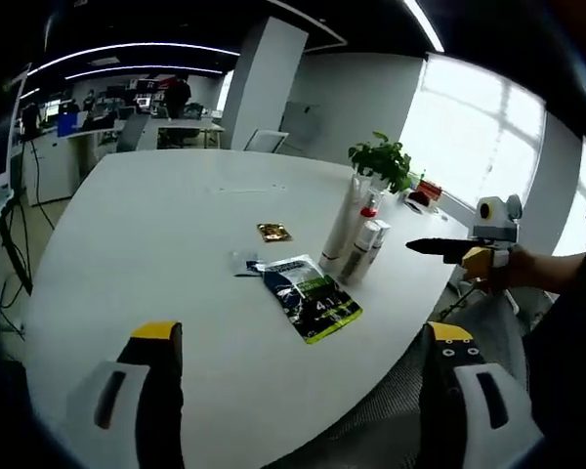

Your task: Arrange the skincare products in the storage area until every visible bottle or jar stands upright without overlapping.

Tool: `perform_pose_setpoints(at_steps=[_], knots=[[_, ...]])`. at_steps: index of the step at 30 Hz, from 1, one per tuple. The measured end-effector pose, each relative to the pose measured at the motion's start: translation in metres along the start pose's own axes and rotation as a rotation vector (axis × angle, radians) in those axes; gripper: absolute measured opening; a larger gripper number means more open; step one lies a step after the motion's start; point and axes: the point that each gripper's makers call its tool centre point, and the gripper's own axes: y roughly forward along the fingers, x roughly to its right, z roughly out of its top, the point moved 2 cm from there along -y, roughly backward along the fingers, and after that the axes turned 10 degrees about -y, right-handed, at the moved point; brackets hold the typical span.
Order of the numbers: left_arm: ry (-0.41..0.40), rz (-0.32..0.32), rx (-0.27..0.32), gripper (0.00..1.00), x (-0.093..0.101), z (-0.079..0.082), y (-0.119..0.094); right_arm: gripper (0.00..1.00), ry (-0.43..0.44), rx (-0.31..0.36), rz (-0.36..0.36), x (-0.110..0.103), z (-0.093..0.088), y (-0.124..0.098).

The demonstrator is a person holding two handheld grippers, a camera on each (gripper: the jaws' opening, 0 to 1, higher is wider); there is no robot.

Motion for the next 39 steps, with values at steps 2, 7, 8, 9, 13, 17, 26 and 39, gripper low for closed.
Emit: perform_pose_setpoints(at_steps=[2,7,8,9,13,17,26,39], knots=[[-0.008,0.011,-0.002,0.99,-0.003,-0.003,-0.003,1.00,0.002,0.001,-0.001,0.000,0.000,0.000],[-0.020,0.034,-0.001,0.99,-0.007,-0.013,-0.006,1.00,-0.015,-0.013,0.002,-0.001,-0.002,0.001],[-0.020,0.038,-0.009,0.99,-0.007,-0.015,-0.005,1.00,-0.023,-0.019,0.005,-0.003,-0.002,0.002],[-0.011,0.044,-0.016,0.99,-0.008,-0.015,-0.005,1.00,-0.030,-0.029,0.008,-0.005,-0.003,0.003],[-0.003,0.039,0.002,0.99,-0.007,-0.012,-0.003,1.00,-0.050,-0.053,0.017,-0.008,-0.005,0.005],[-0.004,0.031,0.009,0.98,-0.007,-0.011,-0.004,1.00,-0.067,-0.066,0.028,-0.014,-0.005,0.008],[0.000,0.007,0.017,0.98,-0.003,-0.011,-0.004,1.00,-0.190,-0.130,0.094,-0.036,-0.004,0.032],[0.001,-0.037,0.019,0.97,0.005,-0.009,-0.006,0.99,-0.407,-0.209,0.147,-0.057,0.007,0.078]])
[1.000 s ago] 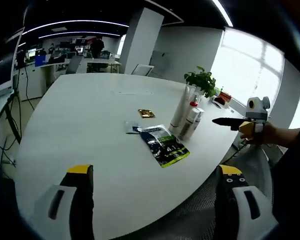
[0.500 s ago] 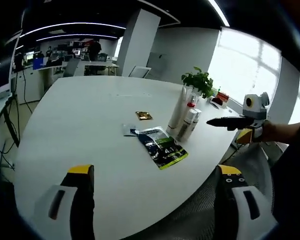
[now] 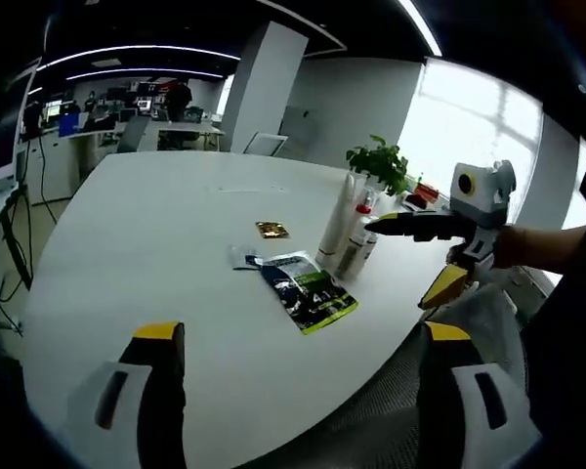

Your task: Arrange the skincare products in the storage area until every visible bottle or jar stands upright without overlapping.

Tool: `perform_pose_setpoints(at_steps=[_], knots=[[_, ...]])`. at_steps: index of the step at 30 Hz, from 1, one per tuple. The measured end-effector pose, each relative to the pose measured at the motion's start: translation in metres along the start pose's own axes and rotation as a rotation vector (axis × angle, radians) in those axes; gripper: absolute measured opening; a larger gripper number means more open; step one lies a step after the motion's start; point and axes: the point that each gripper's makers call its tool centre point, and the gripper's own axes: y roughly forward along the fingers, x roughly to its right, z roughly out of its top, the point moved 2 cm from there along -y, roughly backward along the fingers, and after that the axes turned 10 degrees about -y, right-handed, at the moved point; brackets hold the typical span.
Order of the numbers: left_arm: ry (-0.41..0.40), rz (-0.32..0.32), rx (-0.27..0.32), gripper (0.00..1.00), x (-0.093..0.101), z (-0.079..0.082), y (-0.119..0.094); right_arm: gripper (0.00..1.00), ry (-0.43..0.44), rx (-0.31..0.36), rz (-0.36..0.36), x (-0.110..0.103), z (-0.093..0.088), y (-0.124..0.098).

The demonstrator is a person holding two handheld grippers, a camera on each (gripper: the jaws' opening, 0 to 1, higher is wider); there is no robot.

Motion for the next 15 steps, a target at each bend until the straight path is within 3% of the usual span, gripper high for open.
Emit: perform_pose_setpoints(at_steps=[5,10,15], knots=[[-0.003,-0.016,-0.002,0.96,0.002,0.000,0.000,0.91,-0.089,-0.077,-0.028,0.011,0.009,0.015],[-0.008,-0.032,-0.003,0.96,0.003,-0.001,0.000,0.97,-0.096,-0.051,-0.006,0.016,0.027,0.032],[-0.012,-0.046,-0.007,0.95,0.005,-0.002,-0.001,0.97,-0.133,-0.091,0.000,0.024,0.034,0.048]])
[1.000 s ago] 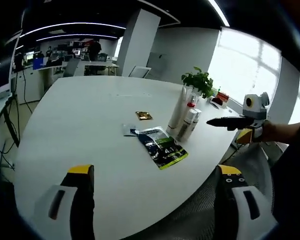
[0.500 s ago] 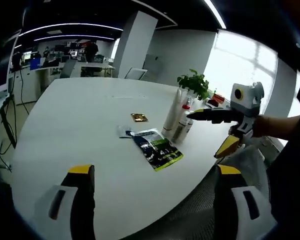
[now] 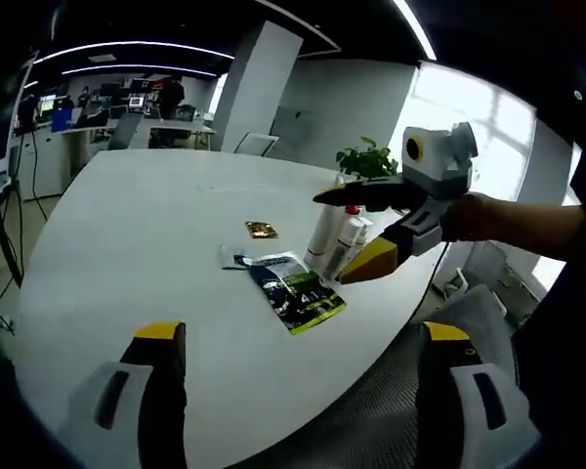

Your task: Arrange the skincare products in the storage area until every visible bottle or jar stands upright without overlapping.

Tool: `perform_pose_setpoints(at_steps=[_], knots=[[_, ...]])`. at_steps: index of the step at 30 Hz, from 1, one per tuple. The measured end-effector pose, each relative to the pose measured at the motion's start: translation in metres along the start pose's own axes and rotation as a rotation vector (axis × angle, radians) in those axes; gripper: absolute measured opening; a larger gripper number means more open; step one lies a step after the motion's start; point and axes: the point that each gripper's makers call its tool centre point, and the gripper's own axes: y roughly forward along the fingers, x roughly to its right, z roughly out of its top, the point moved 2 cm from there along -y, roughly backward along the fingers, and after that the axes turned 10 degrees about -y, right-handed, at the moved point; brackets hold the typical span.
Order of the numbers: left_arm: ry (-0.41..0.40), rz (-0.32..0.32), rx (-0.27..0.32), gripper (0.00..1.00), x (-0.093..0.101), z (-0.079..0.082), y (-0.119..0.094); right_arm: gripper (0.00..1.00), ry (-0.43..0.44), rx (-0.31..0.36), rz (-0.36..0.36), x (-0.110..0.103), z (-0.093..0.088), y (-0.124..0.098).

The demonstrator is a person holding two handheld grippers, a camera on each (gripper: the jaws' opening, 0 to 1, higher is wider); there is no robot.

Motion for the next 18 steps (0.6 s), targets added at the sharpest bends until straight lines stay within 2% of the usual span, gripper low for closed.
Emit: perform_pose_setpoints(at_steps=[2,9,14,18], knots=[[0.000,-0.005,-0.002,0.95,0.001,0.000,0.000,0.96,-0.021,-0.057,0.007,0.004,-0.003,0.010],[-0.006,-0.016,-0.014,0.95,0.001,-0.003,0.000,0.95,-0.050,-0.119,0.026,0.015,-0.004,0.035],[-0.003,-0.022,-0.026,0.95,0.002,-0.005,0.001,0.91,-0.058,-0.204,0.015,0.028,-0.016,0.060],[-0.010,-0.029,-0.029,0.95,0.001,-0.006,0.002,0.86,-0.062,-0.232,0.028,0.033,-0.022,0.075]])
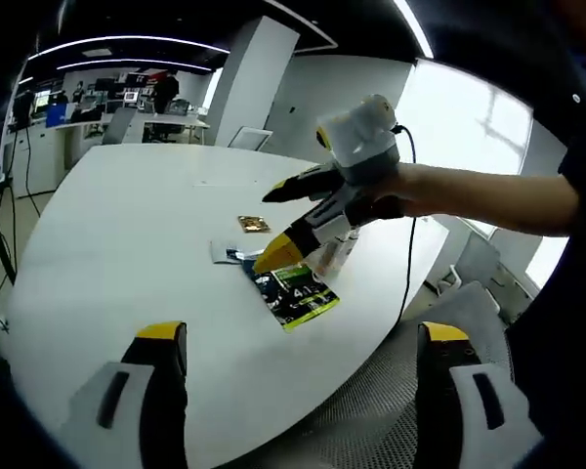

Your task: Arrange the skincare products in the storage area until every visible bottle or jar stands upright without overlapping.

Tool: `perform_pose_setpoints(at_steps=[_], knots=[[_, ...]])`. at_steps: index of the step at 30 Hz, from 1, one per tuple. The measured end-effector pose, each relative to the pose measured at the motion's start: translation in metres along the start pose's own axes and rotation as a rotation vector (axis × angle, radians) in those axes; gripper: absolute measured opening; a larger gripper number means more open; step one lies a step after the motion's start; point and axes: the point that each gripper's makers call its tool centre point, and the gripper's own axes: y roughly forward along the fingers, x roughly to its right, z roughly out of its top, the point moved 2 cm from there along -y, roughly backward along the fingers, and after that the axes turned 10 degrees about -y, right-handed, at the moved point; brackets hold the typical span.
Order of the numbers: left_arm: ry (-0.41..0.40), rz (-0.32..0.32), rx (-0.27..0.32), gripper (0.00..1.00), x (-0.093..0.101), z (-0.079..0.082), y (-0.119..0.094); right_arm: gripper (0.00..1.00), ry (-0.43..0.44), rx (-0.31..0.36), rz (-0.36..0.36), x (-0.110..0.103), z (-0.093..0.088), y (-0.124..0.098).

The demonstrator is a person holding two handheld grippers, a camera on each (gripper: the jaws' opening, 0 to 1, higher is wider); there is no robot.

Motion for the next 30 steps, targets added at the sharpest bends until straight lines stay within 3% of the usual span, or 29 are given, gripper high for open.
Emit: perform_pose_setpoints(at_steps=[8,14,25,30], knots=[[-0.009,-0.004,0.005,0.96,-0.002,0.000,0.000,0.80,-0.039,-0.049,0.018,0.014,-0.005,0.033],[0.004,0.005,0.001,0.96,-0.003,0.000,0.000,0.77,-0.010,-0.087,0.052,0.022,-0.015,0.058],[-0.018,0.010,-0.003,0.95,-0.008,-0.003,0.001,0.73,0.071,-0.147,0.065,0.038,-0.030,0.081],[-0.028,0.011,-0.007,0.94,-0.008,-0.004,0.002,0.70,0.072,-0.176,0.075,0.039,-0.036,0.080]])
